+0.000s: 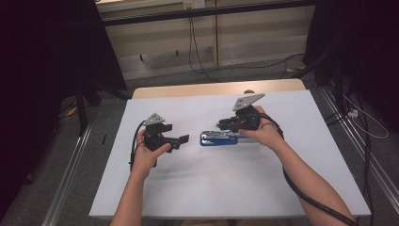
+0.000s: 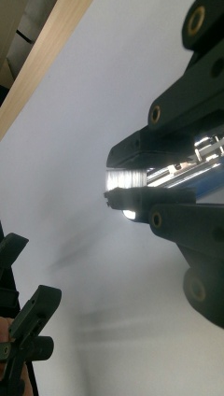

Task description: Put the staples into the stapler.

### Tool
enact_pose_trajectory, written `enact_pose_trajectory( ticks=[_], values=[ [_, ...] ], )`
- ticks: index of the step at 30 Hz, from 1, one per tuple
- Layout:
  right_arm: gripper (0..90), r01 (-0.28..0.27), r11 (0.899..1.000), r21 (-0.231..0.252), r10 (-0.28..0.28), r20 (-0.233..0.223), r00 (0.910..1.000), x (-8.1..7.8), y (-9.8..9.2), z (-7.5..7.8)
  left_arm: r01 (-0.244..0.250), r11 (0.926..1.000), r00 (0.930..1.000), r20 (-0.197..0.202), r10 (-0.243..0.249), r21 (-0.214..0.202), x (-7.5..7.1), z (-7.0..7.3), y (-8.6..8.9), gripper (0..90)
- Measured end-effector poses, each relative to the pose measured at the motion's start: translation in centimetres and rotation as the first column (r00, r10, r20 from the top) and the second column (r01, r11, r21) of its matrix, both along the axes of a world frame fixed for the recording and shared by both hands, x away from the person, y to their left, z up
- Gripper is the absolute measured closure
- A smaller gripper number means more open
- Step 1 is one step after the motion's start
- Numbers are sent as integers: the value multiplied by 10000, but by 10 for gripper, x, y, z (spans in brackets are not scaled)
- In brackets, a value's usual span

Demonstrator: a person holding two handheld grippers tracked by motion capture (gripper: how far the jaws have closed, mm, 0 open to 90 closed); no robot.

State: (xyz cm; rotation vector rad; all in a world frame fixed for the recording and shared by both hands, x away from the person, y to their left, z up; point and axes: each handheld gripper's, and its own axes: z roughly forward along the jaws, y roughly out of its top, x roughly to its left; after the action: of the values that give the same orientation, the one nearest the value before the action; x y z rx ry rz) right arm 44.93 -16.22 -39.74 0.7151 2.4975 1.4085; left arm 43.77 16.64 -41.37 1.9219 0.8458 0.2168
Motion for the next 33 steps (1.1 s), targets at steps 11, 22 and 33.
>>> enact_pose_trajectory(
  ticks=[11, 22, 33],
  values=[
    [794, -340, 9994, -7, 340, 34, 9994, 6, 5, -1, -6, 10000, 10000, -25, 6, 54, 0, -1, 0, 63],
    [794, -774, 9967, -256, 774, 21, 9970, 10, 14, -5, -3, 10000, 10000, -40, 4, 78, 0, -1, 0, 63],
    [794, -1186, 9916, -521, 1185, -48, 9929, 14, 19, -11, -35, 9999, 10000, -36, 36, 119, 0, -1, 1, 63]
  ],
)
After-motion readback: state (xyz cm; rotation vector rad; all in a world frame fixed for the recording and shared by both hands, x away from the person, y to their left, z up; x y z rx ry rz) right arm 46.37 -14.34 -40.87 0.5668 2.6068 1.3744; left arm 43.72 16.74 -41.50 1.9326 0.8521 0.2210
